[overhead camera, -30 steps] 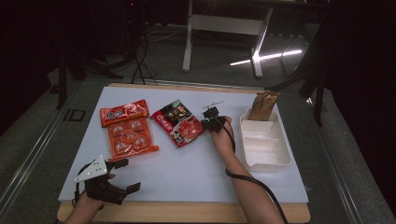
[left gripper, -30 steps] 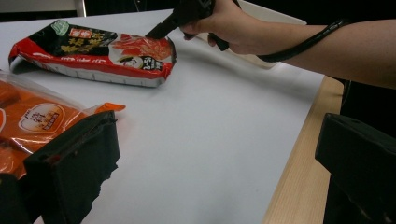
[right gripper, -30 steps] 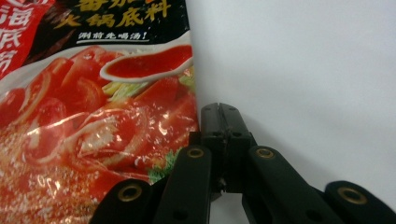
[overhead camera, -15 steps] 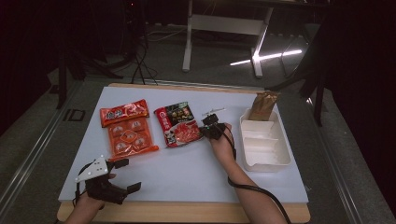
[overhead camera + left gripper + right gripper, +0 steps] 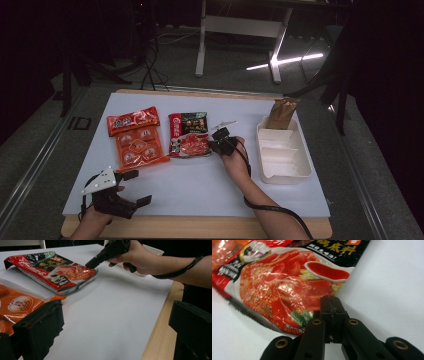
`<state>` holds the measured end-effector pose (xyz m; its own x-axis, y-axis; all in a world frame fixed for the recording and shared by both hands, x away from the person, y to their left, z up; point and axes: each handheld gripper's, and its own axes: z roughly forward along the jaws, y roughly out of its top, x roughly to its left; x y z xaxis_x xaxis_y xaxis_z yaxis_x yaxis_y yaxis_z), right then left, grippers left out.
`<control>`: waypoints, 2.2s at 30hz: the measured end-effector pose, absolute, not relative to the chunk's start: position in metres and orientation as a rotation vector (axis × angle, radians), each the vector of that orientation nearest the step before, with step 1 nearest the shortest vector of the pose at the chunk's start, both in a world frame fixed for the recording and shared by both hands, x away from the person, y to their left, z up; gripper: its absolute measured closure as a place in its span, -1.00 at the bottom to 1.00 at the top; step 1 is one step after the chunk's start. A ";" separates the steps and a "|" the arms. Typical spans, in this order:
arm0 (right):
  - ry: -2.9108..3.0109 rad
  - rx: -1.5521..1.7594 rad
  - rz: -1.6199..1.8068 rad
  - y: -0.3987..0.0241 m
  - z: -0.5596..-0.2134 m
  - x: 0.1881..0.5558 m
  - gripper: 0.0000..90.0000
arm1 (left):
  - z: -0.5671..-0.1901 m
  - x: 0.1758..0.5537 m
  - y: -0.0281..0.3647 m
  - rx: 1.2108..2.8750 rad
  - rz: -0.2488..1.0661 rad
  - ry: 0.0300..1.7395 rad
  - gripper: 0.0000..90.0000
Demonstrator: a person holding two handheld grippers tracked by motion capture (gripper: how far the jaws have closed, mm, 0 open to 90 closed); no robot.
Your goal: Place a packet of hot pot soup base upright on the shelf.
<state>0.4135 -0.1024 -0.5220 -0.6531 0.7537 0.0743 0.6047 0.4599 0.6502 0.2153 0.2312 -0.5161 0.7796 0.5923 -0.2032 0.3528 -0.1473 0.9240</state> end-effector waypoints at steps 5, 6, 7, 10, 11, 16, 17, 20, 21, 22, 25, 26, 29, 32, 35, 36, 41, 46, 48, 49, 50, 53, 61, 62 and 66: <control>2.494 1.171 0.980 -0.100 -0.523 0.410 1.00 | -0.516 0.216 0.231 1.759 0.245 0.734 -1.00; 2.495 1.168 0.981 -0.101 -0.522 0.410 1.00 | -0.516 0.216 0.230 1.760 0.244 0.732 -1.00; 2.496 1.164 0.988 -0.100 -0.521 0.410 1.00 | -0.517 0.216 0.230 1.766 0.249 0.730 -1.00; 2.480 1.140 1.007 -0.100 -0.515 0.406 1.00 | -0.517 0.217 0.230 1.780 0.273 0.738 -1.00; 2.474 1.134 1.022 -0.101 -0.512 0.404 1.00 | -0.517 0.217 0.230 1.782 0.282 0.744 -1.00; 2.448 1.088 1.104 -0.111 -0.494 0.389 0.72 | -0.513 0.220 0.232 1.766 0.278 0.791 -1.00; 2.440 1.074 1.120 -0.114 -0.489 0.384 0.64 | -0.511 0.220 0.232 1.759 0.270 0.808 -1.00; 2.423 1.026 1.169 -0.124 -0.477 0.369 0.60 | -0.507 0.221 0.233 1.733 0.222 0.858 -1.00; 2.415 1.013 1.188 -0.128 -0.473 0.364 0.56 | -0.506 0.222 0.233 1.728 0.213 0.865 -1.00; 2.408 1.003 1.205 -0.132 -0.469 0.358 0.54 | -0.506 0.223 0.232 1.724 0.219 0.877 -0.99; 2.385 0.966 1.244 -0.142 -0.460 0.343 0.41 | -0.504 0.226 0.231 1.713 0.231 0.880 -1.00; 2.378 0.953 1.242 -0.144 -0.458 0.339 0.40 | -0.503 0.227 0.231 1.718 0.231 0.890 -1.00; 2.351 0.926 1.264 -0.151 -0.453 0.329 0.21 | -0.497 0.232 0.230 1.754 0.218 0.901 -0.99; 2.318 0.927 1.305 -0.159 -0.448 0.320 0.00 | -0.493 0.238 0.229 1.783 0.214 0.891 -0.99; 2.280 0.918 1.327 -0.167 -0.444 0.311 -0.20 | -0.489 0.246 0.227 1.810 0.215 0.898 -1.00; 2.270 0.919 1.336 -0.170 -0.442 0.309 -0.23 | -0.489 0.249 0.227 1.814 0.215 0.902 -0.99; 2.229 0.920 1.395 -0.184 -0.432 0.293 -0.47 | -0.483 0.264 0.224 1.838 0.215 0.953 -0.99; 2.231 0.900 1.456 -0.195 -0.428 0.277 -0.70 | -0.476 0.282 0.219 1.879 0.258 1.026 -0.91; 2.230 0.868 1.485 -0.199 -0.427 0.270 -0.70 | -0.475 0.291 0.216 1.891 0.263 1.058 -0.88; 2.219 0.862 1.500 -0.201 -0.427 0.267 -0.70 | -0.475 0.295 0.214 1.894 0.261 1.064 -0.88; 2.203 0.850 1.511 -0.203 -0.427 0.264 -0.71 | -0.475 0.300 0.212 1.903 0.264 1.066 -0.87; 2.168 0.818 1.501 -0.210 -0.425 0.255 -0.69 | -0.476 0.314 0.205 1.917 0.259 1.077 -0.84; 2.124 0.707 1.454 -0.229 -0.430 0.243 -0.64 | -0.481 0.353 0.189 1.954 0.294 1.078 -0.53; 2.122 0.711 1.466 -0.230 -0.431 0.242 -0.64 | -0.482 0.357 0.188 1.949 0.296 1.086 -0.53; 2.122 0.697 1.459 -0.232 -0.436 0.240 -0.64 | -0.486 0.377 0.183 1.957 0.318 1.122 -0.46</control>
<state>0.2404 -0.2324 -0.4357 -0.7611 0.6419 -0.0929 0.1431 0.3059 0.9413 0.3771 0.1834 -0.4863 0.5676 0.8042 -0.1764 0.5920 -0.2497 0.7662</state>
